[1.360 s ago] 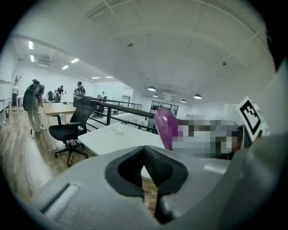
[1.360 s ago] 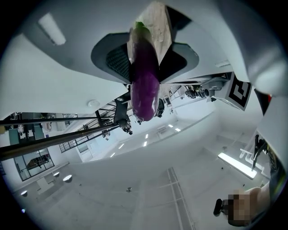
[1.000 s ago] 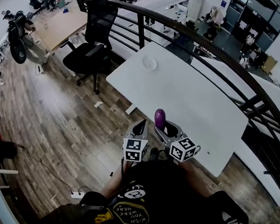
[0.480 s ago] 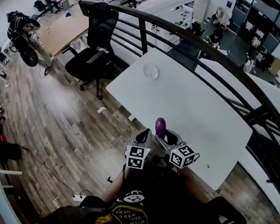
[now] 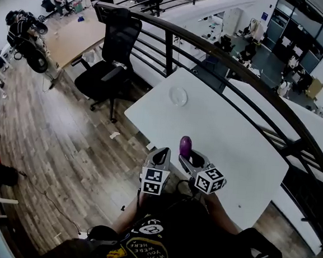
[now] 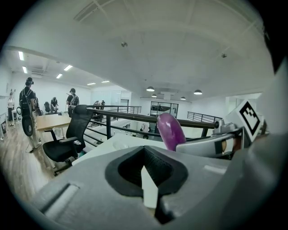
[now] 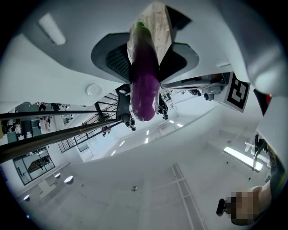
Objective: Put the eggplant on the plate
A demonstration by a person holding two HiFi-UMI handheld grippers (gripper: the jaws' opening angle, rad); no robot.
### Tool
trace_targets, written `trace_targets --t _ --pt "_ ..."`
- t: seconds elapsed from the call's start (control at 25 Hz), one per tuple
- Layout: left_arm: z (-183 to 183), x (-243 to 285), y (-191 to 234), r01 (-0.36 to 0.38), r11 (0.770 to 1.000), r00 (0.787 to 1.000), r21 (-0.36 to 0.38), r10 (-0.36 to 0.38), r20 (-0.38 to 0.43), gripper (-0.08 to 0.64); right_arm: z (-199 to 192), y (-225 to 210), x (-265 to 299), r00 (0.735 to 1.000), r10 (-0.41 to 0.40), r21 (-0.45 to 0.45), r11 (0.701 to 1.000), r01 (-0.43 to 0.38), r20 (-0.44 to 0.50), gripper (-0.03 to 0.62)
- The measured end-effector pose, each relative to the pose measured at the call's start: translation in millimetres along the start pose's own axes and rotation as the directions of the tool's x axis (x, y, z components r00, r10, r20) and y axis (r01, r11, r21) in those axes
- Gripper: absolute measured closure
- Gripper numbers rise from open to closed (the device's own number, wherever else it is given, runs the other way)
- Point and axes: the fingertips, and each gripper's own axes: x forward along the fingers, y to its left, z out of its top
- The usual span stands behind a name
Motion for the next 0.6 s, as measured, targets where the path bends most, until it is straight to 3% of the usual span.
trace_targets --t 0.2,0.4,0.6 --pt "-7 2 24 0.026 1.0 1.0 -0.008 -0.026 -0.008 0.555 2 7 37 1.0 -0.002 -0.018 1.0 0.002 -0.015 0.396" --pt "-25 3 46 0.035 0.995 0.999 -0.089 -0.037 -0.022 0.555 -7 15 55 0.999 -0.029 -0.006 1.0 0.029 -0.033 0.396" --pt "-36 16 60 0.038 0.991 0.998 -0.126 -0.044 -0.047 0.555 -17 6 70 0.996 -0.045 0.015 0.999 0.047 -0.077 0.396"
